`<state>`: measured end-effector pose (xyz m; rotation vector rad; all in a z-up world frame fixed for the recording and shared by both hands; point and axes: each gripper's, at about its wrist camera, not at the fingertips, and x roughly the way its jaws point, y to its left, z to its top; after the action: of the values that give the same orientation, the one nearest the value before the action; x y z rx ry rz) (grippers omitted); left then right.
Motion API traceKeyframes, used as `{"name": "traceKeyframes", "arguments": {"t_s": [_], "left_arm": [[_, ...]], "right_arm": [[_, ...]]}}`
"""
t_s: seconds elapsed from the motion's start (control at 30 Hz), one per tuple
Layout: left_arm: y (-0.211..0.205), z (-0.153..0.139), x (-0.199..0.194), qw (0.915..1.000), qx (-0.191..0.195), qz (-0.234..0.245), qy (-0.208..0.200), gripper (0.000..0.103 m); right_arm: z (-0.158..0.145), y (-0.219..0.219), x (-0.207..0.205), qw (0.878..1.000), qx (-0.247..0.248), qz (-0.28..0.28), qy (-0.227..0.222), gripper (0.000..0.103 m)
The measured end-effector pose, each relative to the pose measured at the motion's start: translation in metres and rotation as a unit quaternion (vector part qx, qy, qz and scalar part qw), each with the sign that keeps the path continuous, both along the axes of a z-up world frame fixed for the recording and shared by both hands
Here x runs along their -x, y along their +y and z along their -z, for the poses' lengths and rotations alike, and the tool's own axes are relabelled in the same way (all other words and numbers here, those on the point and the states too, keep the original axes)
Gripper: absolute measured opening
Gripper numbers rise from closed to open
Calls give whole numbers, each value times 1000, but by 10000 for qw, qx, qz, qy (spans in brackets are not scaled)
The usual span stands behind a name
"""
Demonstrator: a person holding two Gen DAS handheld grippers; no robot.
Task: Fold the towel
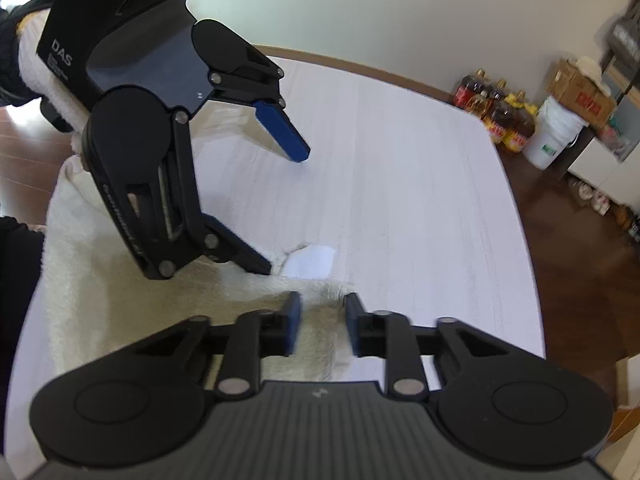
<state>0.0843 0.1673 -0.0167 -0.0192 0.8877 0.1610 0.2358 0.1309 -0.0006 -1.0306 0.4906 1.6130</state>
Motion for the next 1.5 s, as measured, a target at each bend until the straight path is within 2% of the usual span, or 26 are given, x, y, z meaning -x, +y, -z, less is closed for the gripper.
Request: {"name": "traceKeyframes", "arguments": {"t_s": [0.2, 0.4, 0.53, 0.83, 1.03, 1.17, 1.33, 1.5], "left_arm": [[-1, 0, -2, 10000, -6, -11, 15, 99], [2, 2, -4, 10000, -4, 93, 34, 101], [-5, 0, -5, 9994, -208, 266, 75, 101], [-9, 1, -22, 9960, -487, 721, 214, 101], [-16, -2, -27, 9935, -683, 902, 143, 100], [-25, -9, -27, 9900, -454, 1334, -88, 100], [-40, -7, -40, 9835, -627, 1691, -132, 99], [-45, -1, -49, 9813, -631, 1815, -72, 94]], "right_arm": [[-7, -16, 17, 9980, -308, 109, -548, 8], [-19, -52, 44, 9930, -744, 438, -805, 8], [-22, -80, 65, 9896, -898, 667, -904, 7], [-32, -154, 153, 9807, -1154, 1073, -1154, 7], [-14, -197, 210, 9739, -1233, 1656, -944, 7], [-1, -212, 229, 9686, -1209, 2018, -801, 7], [11, -220, 245, 9719, -1056, 1998, -662, 7], [17, -228, 253, 9713, -765, 2158, -642, 8]]}}
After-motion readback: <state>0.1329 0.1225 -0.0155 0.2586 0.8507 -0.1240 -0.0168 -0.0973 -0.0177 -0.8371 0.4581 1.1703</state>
